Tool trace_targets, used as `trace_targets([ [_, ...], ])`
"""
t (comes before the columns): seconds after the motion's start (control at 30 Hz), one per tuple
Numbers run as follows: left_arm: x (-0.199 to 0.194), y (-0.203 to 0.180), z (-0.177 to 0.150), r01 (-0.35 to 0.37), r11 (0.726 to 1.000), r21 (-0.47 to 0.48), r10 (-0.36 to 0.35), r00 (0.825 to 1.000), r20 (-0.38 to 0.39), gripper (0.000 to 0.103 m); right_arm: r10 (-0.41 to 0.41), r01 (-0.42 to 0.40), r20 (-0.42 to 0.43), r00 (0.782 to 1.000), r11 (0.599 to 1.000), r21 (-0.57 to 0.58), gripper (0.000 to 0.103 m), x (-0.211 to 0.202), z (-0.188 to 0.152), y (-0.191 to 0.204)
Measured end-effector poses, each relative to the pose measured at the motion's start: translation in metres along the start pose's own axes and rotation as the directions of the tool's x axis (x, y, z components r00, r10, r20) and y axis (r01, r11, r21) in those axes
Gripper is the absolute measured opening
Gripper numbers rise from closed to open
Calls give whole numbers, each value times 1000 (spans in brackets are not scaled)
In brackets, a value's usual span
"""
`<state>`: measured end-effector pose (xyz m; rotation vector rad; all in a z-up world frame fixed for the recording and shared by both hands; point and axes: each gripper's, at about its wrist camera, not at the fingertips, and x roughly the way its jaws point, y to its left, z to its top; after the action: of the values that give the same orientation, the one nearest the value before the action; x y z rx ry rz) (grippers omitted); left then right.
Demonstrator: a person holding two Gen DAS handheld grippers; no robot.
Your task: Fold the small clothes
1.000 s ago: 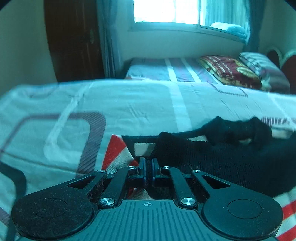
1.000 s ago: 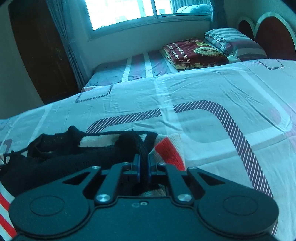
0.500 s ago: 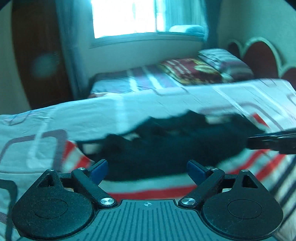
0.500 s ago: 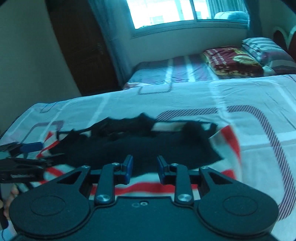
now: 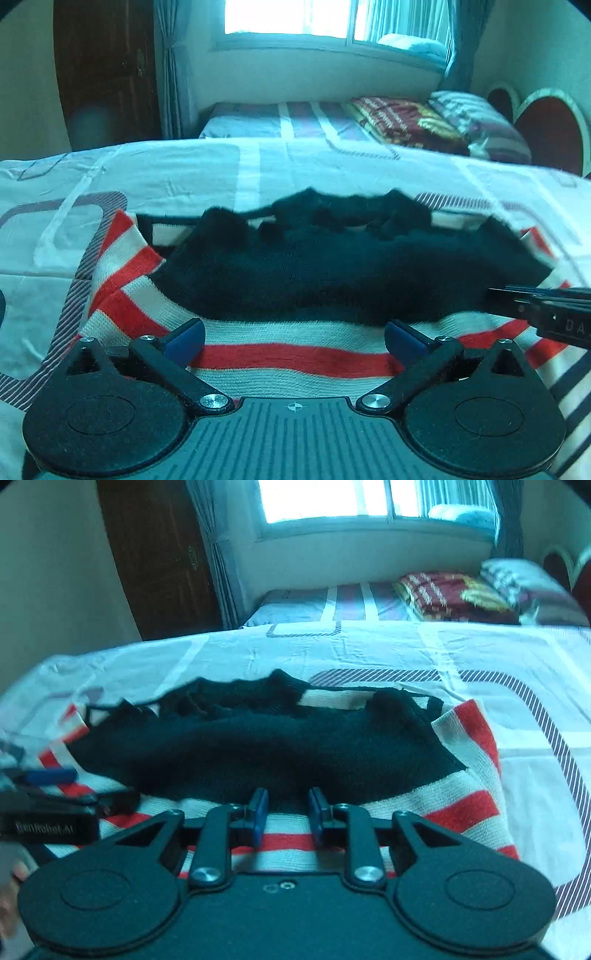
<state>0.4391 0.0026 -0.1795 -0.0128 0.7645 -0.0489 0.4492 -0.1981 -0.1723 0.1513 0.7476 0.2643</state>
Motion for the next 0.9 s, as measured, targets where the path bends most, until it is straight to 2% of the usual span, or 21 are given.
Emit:
trace_targets([
  [0.1, 4, -7, 14, 2, 999, 34, -2, 1000, 15, 103, 8, -8, -2, 1000, 1000, 11, 27, 4, 10, 6],
  [0.17, 18, -12, 21, -12, 998, 58, 13, 1000, -19, 103, 7, -7, -6, 1000, 1000, -7, 28, 13, 12, 14],
  [0.23, 33, -9, 23, -34, 999, 31, 36, 997, -67, 103, -16, 14, -40, 999, 999, -38, 27, 26, 13, 18],
  [0.3, 37, -2, 20, -34, 999, -16, 32, 997, -70, 103, -61, 58, -36, 998, 996, -71, 24, 32, 12, 15],
  [0.33, 36, -3, 19, -44, 999, -5, 44, 997, -68, 103, -87, 85, -29, 996, 993, -84, 24, 34, 12, 12],
  [0.4, 33, -3, 17, -56, 998, 2, 56, 996, -67, 103, -86, 85, -32, 996, 995, -47, 12, 32, 13, 1],
  [0.47, 29, 3, 16, -64, 998, -24, 62, 995, -75, 103, -92, 91, -36, 995, 996, -11, 10, 27, 12, -7],
  [0.53, 23, 6, 13, -72, 997, -31, 69, 994, -79, 103, -87, 88, -40, 995, 996, 10, 11, 20, 10, -9],
  [0.6, 16, 7, 10, -77, 997, -27, 75, 994, -80, 103, -75, 75, -32, 997, 997, 10, 28, 10, 6, -4],
  [0.63, 12, 8, 8, -78, 997, -29, 75, 994, -77, 103, -69, 69, -23, 997, 998, 3, 30, 4, 3, 0],
  [0.9, -25, -2, -2, -36, 999, 8, 37, 998, -55, 103, -1, 2, 8, 1000, 999, -47, 29, -34, -19, 38],
])
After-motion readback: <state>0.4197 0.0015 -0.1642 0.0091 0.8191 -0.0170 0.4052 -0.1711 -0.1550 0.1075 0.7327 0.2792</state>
